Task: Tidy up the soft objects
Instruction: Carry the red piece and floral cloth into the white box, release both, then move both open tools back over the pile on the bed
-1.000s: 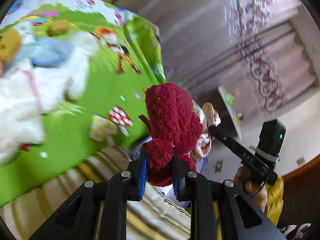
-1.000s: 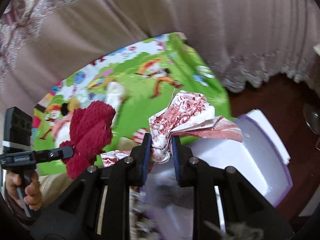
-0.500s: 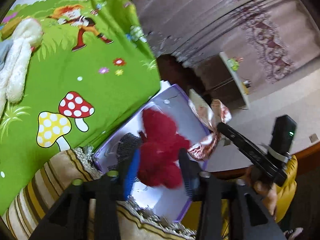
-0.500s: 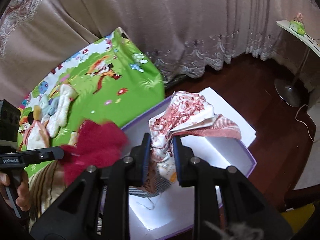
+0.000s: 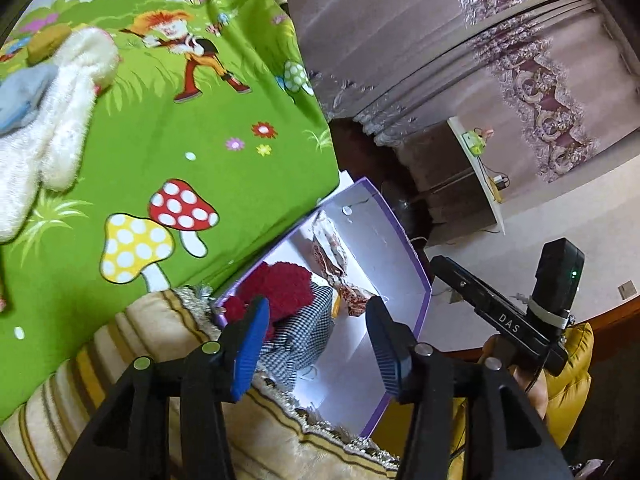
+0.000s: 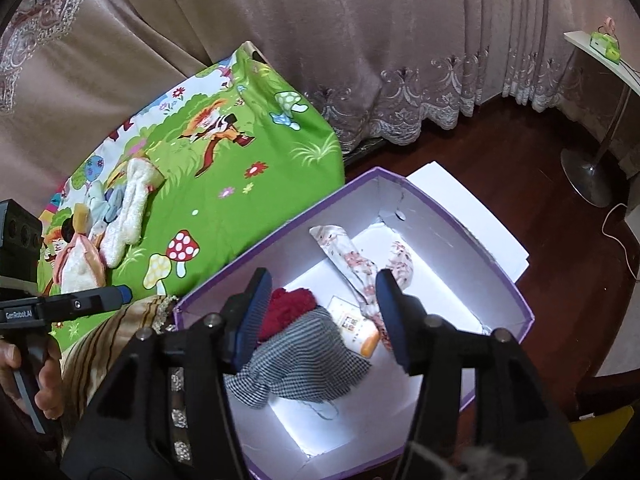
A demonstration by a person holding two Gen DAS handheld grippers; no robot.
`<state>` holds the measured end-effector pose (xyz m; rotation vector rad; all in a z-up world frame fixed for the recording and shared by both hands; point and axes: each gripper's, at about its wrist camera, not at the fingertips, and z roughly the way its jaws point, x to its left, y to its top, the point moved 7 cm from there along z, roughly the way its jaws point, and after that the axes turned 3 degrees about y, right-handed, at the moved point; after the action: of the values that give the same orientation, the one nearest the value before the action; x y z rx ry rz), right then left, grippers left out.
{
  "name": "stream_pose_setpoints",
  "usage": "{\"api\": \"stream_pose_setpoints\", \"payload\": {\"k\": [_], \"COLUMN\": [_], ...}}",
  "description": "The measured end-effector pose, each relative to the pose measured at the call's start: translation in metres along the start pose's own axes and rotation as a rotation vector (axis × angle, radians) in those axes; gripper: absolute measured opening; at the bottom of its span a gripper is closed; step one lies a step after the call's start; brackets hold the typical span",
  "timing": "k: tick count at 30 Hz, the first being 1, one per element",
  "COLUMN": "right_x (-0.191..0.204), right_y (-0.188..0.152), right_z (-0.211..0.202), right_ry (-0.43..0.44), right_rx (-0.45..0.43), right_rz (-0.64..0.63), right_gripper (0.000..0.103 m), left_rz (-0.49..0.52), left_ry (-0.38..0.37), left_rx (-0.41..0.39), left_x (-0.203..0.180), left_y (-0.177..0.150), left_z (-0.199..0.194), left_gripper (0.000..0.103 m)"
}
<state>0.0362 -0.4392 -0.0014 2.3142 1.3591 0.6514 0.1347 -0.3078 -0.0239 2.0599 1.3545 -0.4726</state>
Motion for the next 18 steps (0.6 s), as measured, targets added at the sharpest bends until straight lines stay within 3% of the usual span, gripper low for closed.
{"api": "stream_pose_setpoints", "payload": {"k": [10,18], "right_x": [0.028,0.068], "right_y": [0.000,0.000], "right_z": [0.006,0.017], "right_ry": [0.031,0.074], "right_rx": [0.015,0.039], "right_rz": [-0.041,-0.112], "right_gripper": [0.060,0.061], "left_rz": [-0.082,-0.217], "left_ry": [0.018,0.051], "left_rx": [-0.105,-0.251], "left_x": [0.040,0.102], "left_y": [0.003,0.002], "left_z": [-0.047,-0.115], "left_gripper": [0.052,0.052]}}
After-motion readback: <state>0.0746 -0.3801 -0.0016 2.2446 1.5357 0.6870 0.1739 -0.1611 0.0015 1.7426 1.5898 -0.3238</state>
